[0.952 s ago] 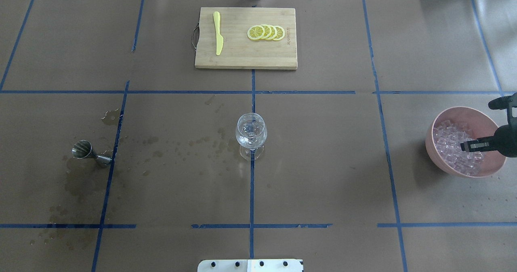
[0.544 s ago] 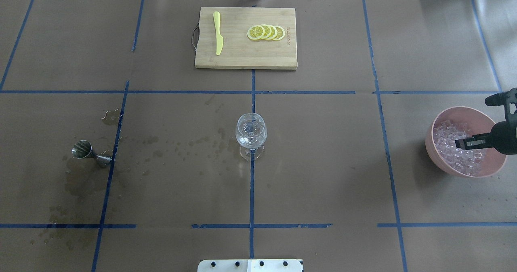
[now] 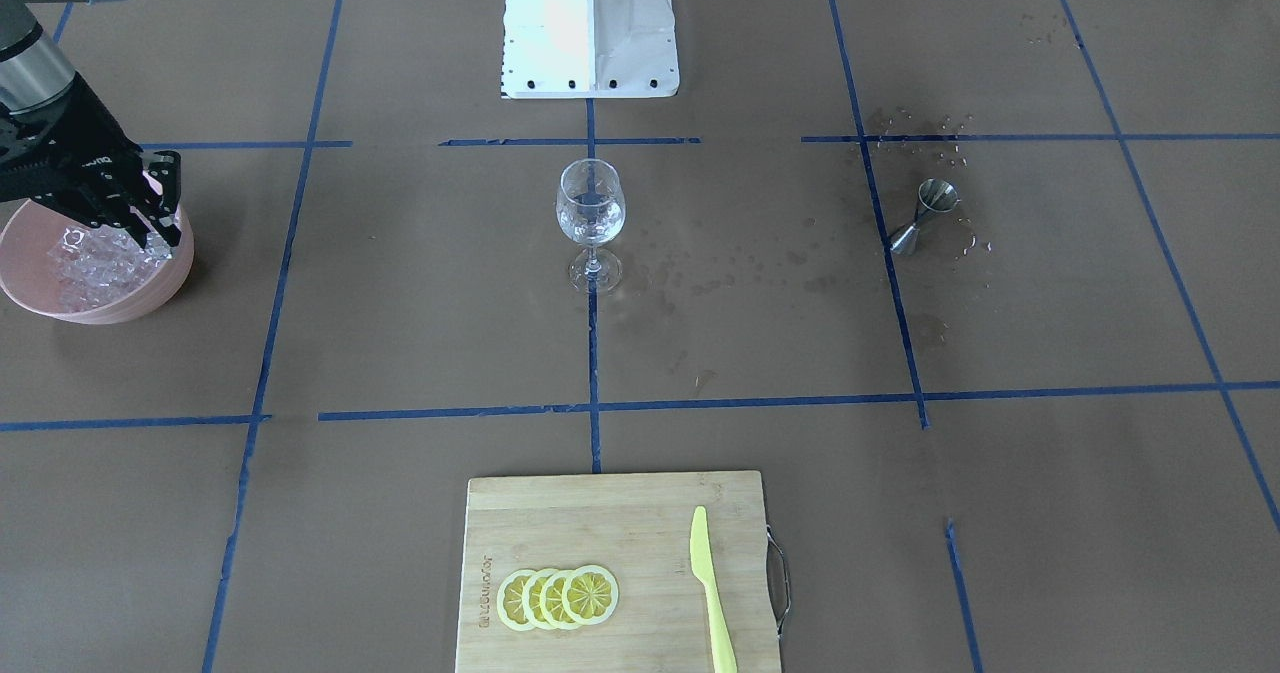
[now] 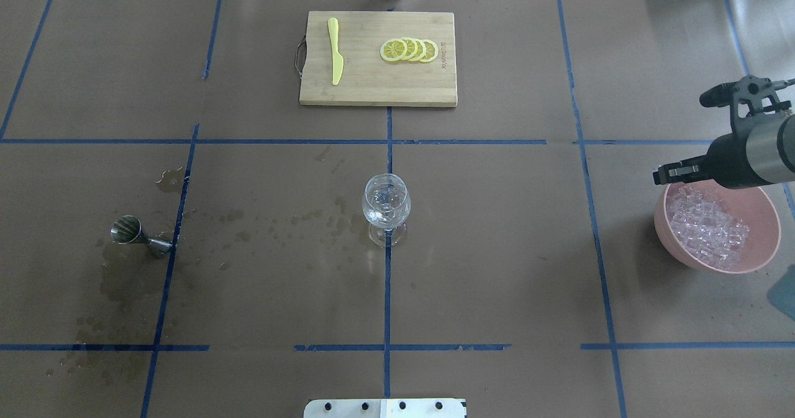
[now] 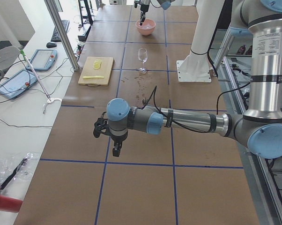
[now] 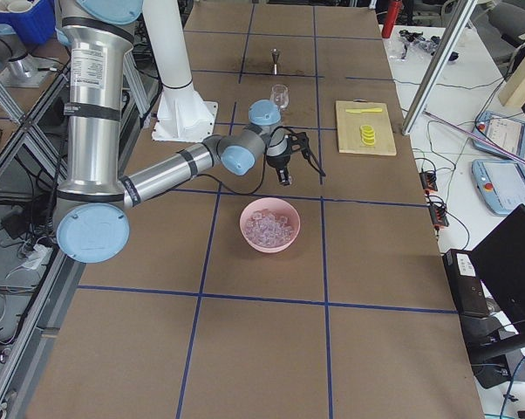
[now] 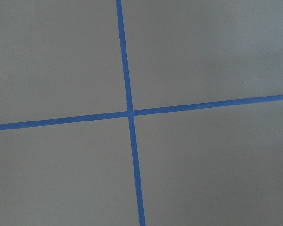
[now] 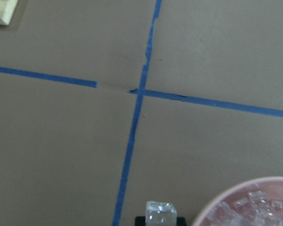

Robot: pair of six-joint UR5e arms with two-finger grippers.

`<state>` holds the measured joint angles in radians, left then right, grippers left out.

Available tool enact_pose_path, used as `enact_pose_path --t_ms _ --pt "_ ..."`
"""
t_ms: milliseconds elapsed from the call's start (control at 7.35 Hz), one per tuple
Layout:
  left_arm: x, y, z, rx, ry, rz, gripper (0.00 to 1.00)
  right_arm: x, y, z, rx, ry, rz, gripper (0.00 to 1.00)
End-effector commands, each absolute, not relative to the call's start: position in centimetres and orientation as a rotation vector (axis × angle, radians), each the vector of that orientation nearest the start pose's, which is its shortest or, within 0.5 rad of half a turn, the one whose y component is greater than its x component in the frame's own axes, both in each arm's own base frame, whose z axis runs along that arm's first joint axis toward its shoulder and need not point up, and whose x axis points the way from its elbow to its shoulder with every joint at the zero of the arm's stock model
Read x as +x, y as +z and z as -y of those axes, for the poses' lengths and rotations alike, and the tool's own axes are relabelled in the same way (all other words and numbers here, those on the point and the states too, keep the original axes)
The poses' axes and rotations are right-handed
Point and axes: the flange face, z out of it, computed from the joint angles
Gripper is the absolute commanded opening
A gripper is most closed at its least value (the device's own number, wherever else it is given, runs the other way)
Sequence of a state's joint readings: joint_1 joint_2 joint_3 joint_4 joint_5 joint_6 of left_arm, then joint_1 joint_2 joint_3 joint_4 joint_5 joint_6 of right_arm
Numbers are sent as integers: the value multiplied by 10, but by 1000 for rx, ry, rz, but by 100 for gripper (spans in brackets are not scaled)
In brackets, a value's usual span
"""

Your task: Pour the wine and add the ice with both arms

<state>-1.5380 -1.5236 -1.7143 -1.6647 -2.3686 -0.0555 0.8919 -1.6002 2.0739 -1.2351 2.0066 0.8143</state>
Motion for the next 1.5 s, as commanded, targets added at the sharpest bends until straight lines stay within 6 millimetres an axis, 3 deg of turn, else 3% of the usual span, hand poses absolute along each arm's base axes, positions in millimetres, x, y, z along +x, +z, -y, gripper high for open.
enact_pose_path --t_ms 0,136,272,544,816,952,1088,1361 --pt "-47 593 483 154 57 -798 100 -243 302 439 280 -43 832 0" --pt "-47 588 483 163 61 -799 100 -257 256 433 256 -41 831 0" --pt "-47 585 483 172 66 -798 100 -291 211 423 223 14 852 0" --pt "-47 575 483 189 72 -798 100 -359 143 391 247 51 871 0" --pt "-47 568 483 203 78 -798 100 -396 103 391 228 80 910 0" --pt "-47 568 483 203 78 -798 100 -426 91 381 246 88 897 0" --pt "-47 568 483 203 78 -798 100 -443 88 371 264 100 884 0" --pt "-47 568 483 205 79 -798 100 -467 70 371 255 111 884 0"
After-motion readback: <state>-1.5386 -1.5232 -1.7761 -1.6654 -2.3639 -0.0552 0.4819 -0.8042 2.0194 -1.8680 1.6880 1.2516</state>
